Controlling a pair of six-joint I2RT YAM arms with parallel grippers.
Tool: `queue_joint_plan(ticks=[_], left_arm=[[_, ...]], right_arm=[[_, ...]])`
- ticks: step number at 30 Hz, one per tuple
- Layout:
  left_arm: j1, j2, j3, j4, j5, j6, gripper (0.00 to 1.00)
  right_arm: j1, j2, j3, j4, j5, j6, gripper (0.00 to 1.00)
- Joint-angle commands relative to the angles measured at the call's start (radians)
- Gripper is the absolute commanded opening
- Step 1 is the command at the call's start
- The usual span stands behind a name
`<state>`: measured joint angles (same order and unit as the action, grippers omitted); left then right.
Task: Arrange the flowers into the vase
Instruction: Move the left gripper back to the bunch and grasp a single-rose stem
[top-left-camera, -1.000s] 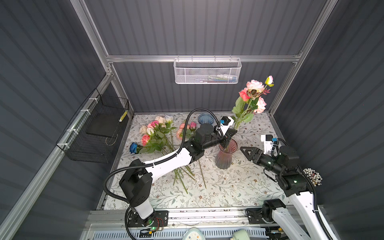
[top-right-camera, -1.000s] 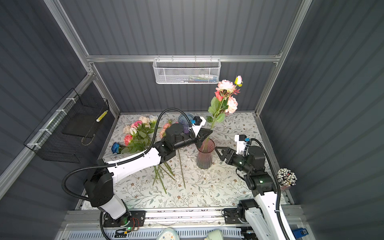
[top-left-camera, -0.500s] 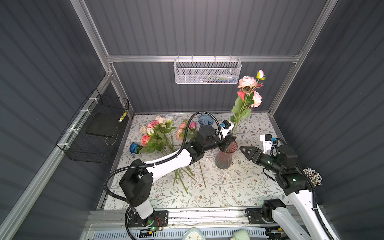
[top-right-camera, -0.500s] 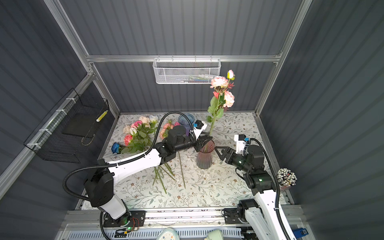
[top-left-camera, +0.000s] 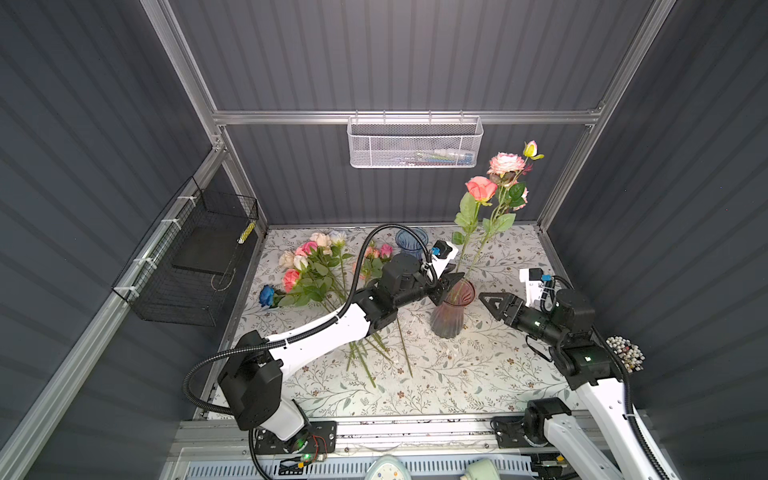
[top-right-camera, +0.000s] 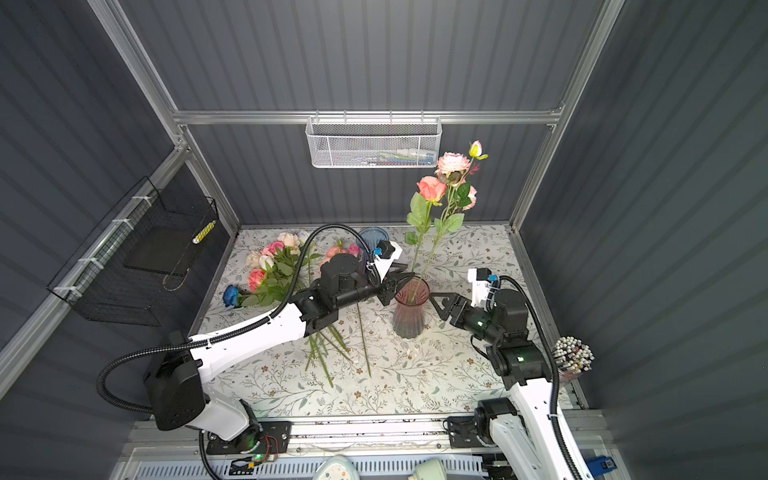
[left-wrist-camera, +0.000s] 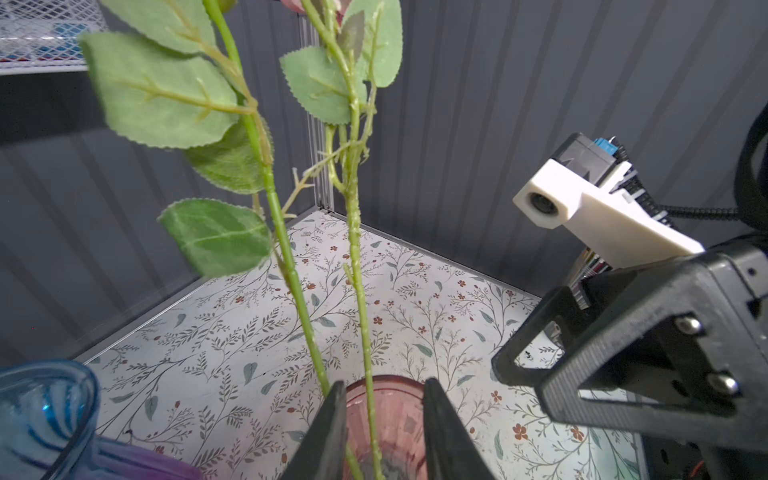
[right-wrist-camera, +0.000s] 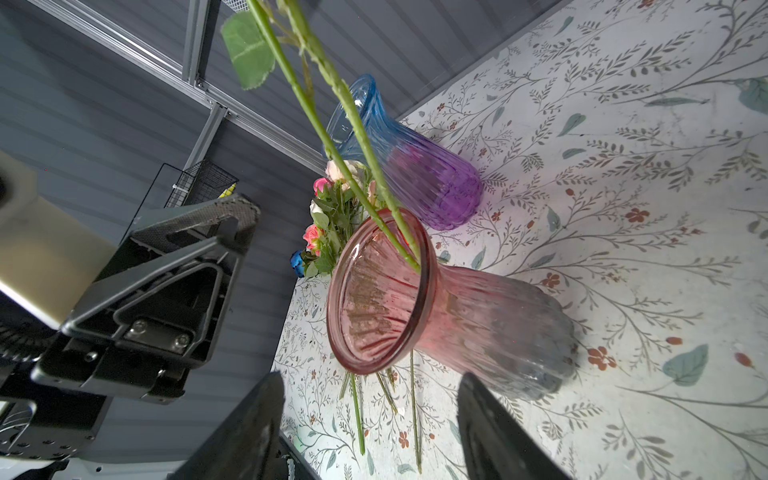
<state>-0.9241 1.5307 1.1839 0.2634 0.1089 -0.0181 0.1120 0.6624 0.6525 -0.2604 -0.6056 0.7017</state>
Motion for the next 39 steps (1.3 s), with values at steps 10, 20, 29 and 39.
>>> queue_joint_plan(ticks=[10,20,29,39], left_arm=[[0.144,-0.177,-0.221,-0.262,-0.398,-0.341,0.48],[0.271,0.179,-0.059,-0.505,-0.126,-0.46,0.41],[0.271,0.322,-0.003,-0.545,-0.087,-0.507,0.35],[0.271,0.388,0.02,-0.539,-0.092,-0.504,0.25]], right_arm=[[0.002,-0.076,0.032,-0.123,0.039,-0.059,0.63],[0.002,-0.053,0.001,-0.122,0.038,-0.064,0.62],[0.002,-0.023,-0.003,-0.134,0.038,-0.056,0.61],[0.002,-0.002,0.001,-0.106,0.038,-0.046,0.62]])
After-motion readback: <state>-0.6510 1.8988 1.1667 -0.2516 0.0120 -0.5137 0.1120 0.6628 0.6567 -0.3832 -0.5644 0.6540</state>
